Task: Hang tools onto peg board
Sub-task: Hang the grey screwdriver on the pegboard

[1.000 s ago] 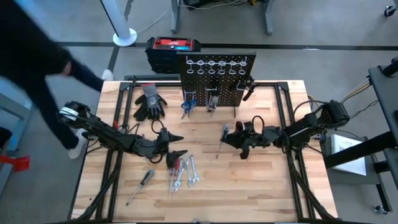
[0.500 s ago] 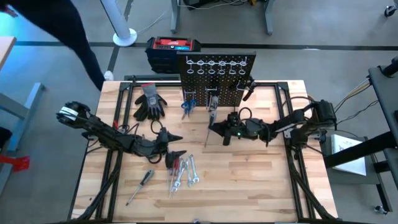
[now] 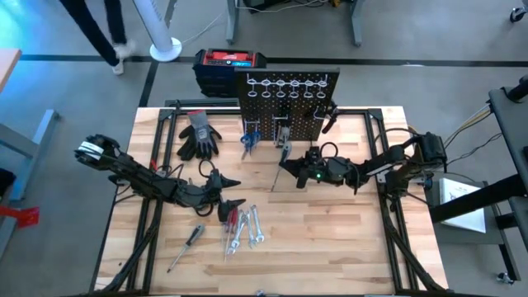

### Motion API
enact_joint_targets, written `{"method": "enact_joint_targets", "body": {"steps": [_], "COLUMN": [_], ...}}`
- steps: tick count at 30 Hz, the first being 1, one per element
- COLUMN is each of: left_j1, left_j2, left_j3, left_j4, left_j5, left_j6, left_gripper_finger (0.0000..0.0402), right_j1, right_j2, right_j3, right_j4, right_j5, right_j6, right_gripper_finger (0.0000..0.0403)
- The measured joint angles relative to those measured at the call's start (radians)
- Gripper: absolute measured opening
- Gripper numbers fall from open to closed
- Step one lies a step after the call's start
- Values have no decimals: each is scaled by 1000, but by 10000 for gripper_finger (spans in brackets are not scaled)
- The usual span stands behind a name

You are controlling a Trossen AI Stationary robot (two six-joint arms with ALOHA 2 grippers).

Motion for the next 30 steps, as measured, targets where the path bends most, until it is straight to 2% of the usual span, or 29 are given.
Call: {"method": "enact_joint_targets", "body": {"steps": [16,30], "left_j1": [0,0], "left_j2": [0,0], "left_j3": [-1,-1], "left_j4": [8,8], "left_j5": [-16,-19], "left_j6": [21,40], "left_gripper_finger": [343,343], "right_j1": [-19,-48], "right_j2": [0,6], "right_j3": [35,37], "right_j4": [-7,-51], "right_j5": [-29,-39], "right_j6": [-67,54], "right_gripper_finger": [33,33]}}
